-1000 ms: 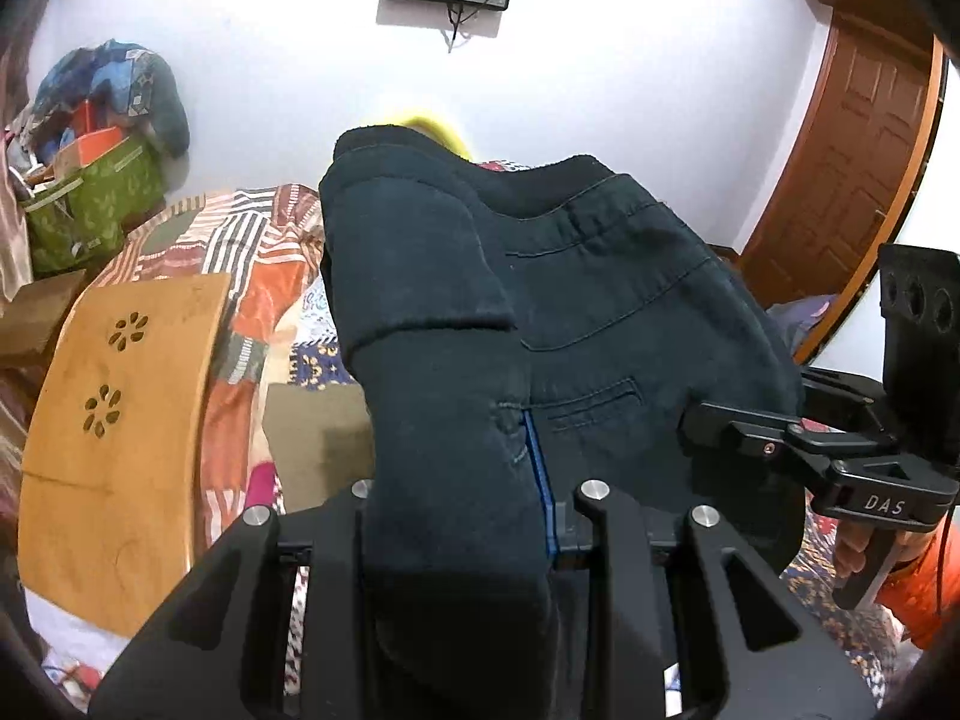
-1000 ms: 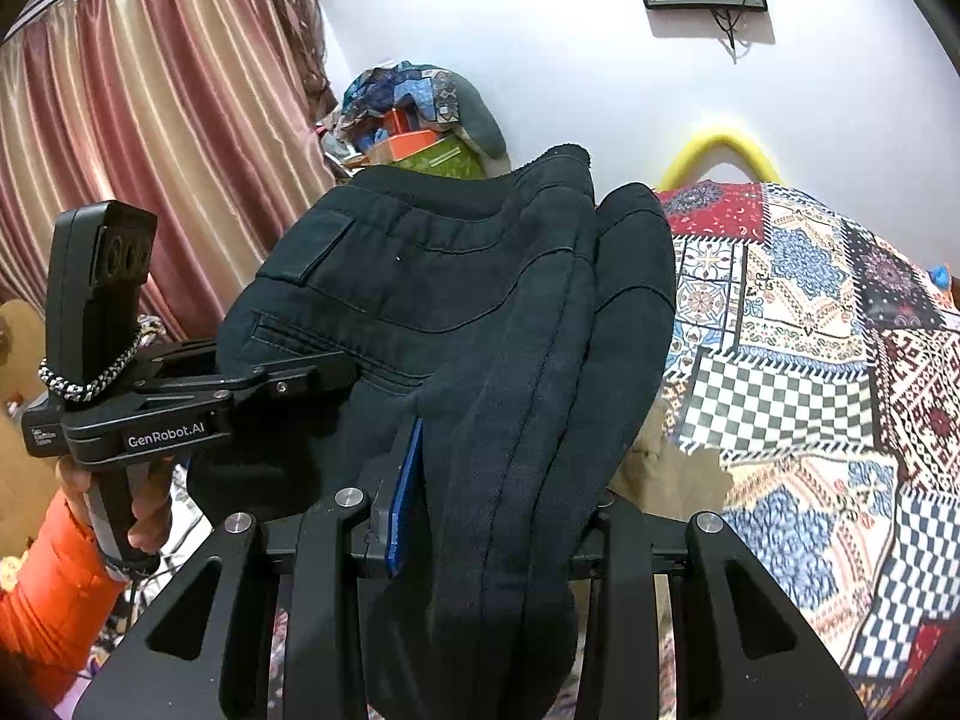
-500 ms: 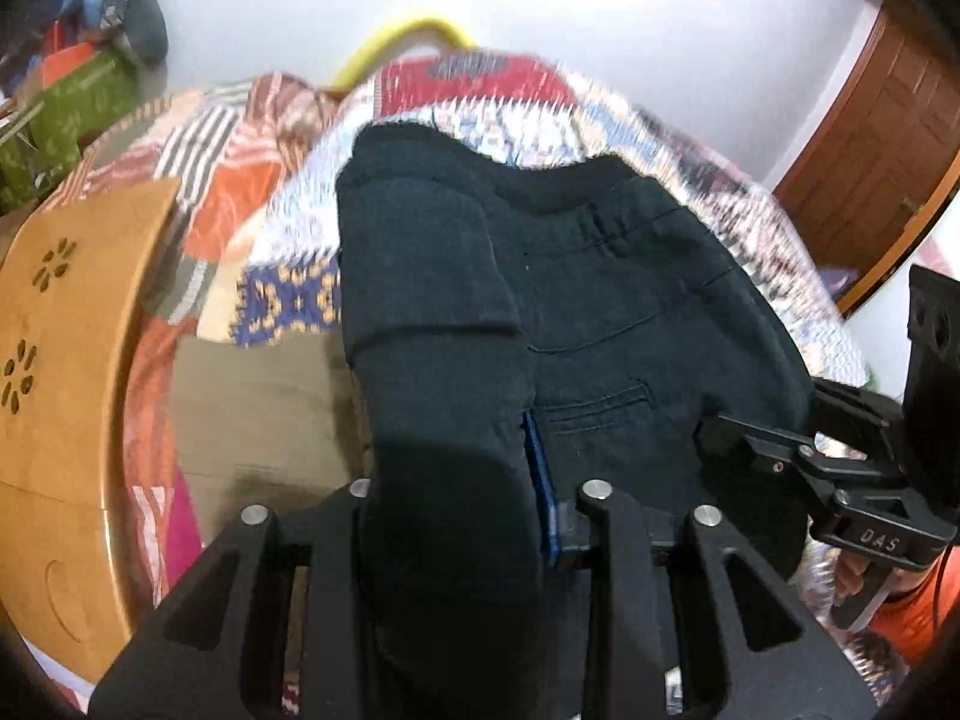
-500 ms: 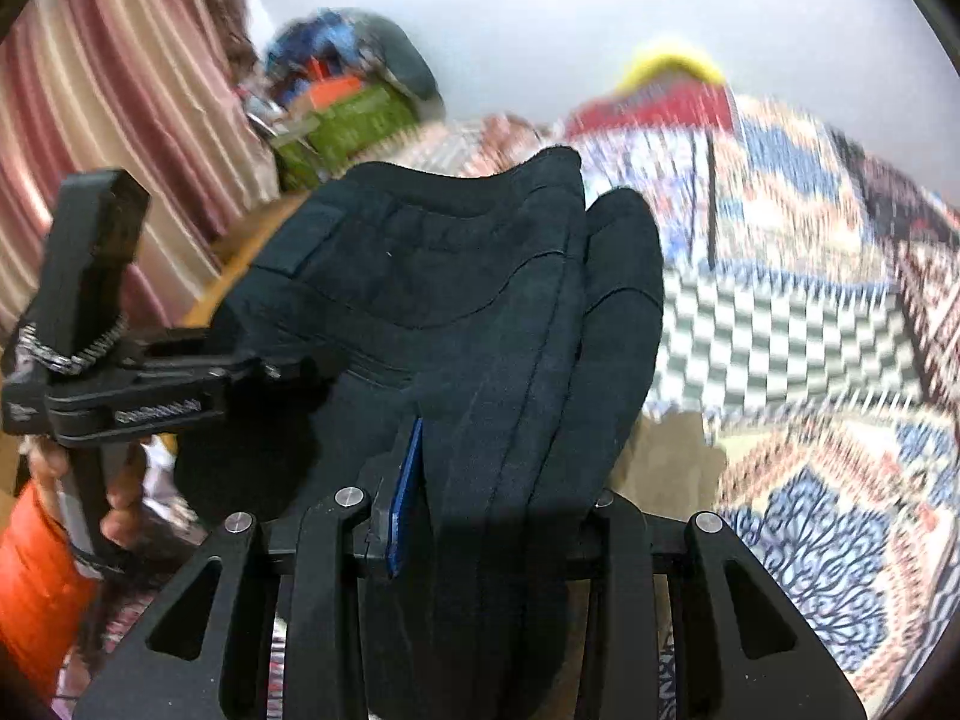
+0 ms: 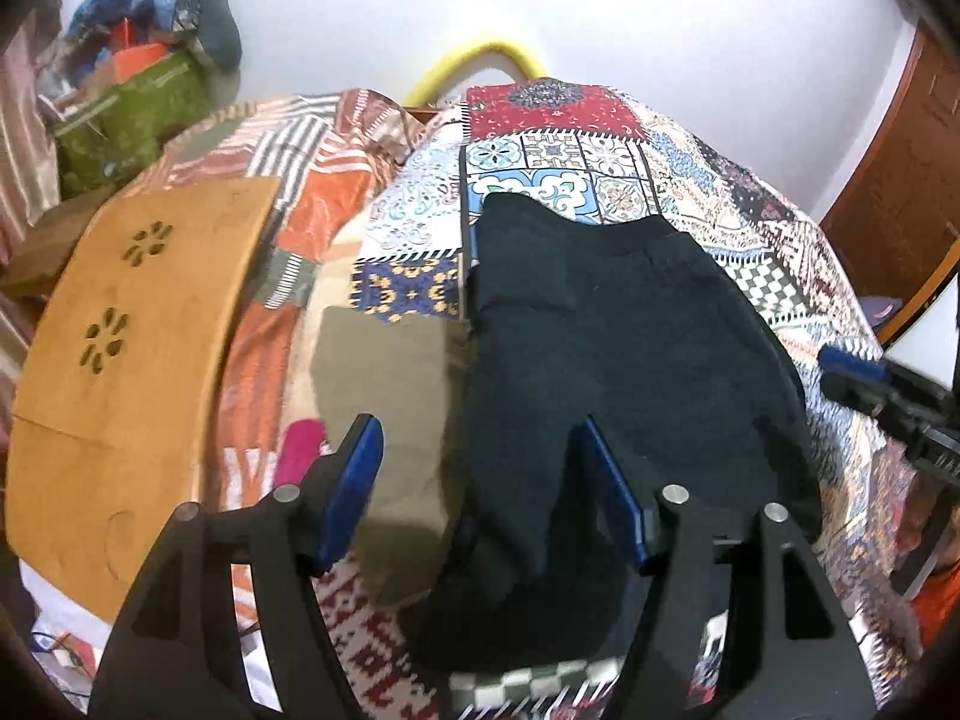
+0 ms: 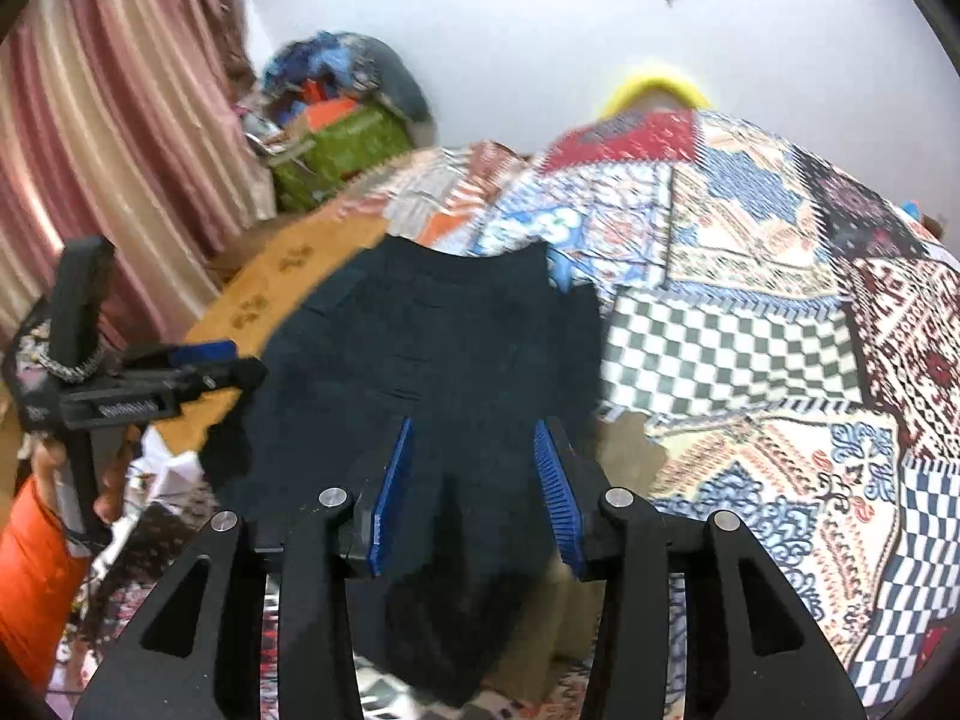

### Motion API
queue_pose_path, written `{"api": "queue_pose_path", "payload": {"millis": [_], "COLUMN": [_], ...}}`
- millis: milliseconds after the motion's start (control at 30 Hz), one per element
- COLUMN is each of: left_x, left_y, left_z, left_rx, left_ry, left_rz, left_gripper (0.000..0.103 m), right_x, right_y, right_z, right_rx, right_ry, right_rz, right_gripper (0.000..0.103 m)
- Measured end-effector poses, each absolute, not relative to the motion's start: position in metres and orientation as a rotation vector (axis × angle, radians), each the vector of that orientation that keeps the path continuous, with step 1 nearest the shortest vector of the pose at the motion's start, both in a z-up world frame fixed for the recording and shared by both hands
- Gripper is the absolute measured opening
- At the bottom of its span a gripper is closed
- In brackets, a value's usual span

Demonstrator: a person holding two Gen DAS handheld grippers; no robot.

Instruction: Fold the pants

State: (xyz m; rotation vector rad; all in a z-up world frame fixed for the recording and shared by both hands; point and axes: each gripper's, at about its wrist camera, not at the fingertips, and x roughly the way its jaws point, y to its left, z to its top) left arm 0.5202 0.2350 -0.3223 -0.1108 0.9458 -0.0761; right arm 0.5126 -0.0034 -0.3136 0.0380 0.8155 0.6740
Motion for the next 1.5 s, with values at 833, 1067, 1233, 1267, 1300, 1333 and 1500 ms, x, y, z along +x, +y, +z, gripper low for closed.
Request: {"api": "queue_pose_path", "payload": {"millis": [833,1067,1233,1267,1300,1333,1500], "left_x": [0.469,0.395,0.328,0.315,0.297,0.286,0.216], "left_y": [0.254,0.199,0.151,0.144,0.132,0.125,0.089], "left_z": [-0.303,-0.208,-0.139,-0.127,-0.112,-0.103,-0.058], "left_rx": [-0.124,-0.142,-0.122,-0.114,-0.099,-0.089,-0.045], "left_ry": [0.933,0.757,0.604,0.577,0.540,0.515,0.370], "left_rz": [0.116,-0.002,-0.062,-0.069,-0.076,-0.078,-0.069], "left_gripper": [0.064,0.064,0.064,0.064,0.064,0.064,0.064], "right_x": [0.486,0.405,0.340,0.330,0.317,0.304,0.260], "right_y": [-0.030,-0.064,-0.084,-0.087,-0.090,-0.094,-0.110], "right_z": [-0.301,-0.205,-0.152,-0.144,-0.135,-0.127,-0.105], "right_rx": [-0.096,-0.057,-0.034,-0.032,-0.028,-0.023,0.019], "right_ry": [0.839,0.624,0.469,0.444,0.413,0.388,0.282], "right_rz": [0.620,0.635,0.643,0.643,0.645,0.646,0.659], "right_gripper": [0.024,0.032,0.038,0.038,0.038,0.038,0.039]}}
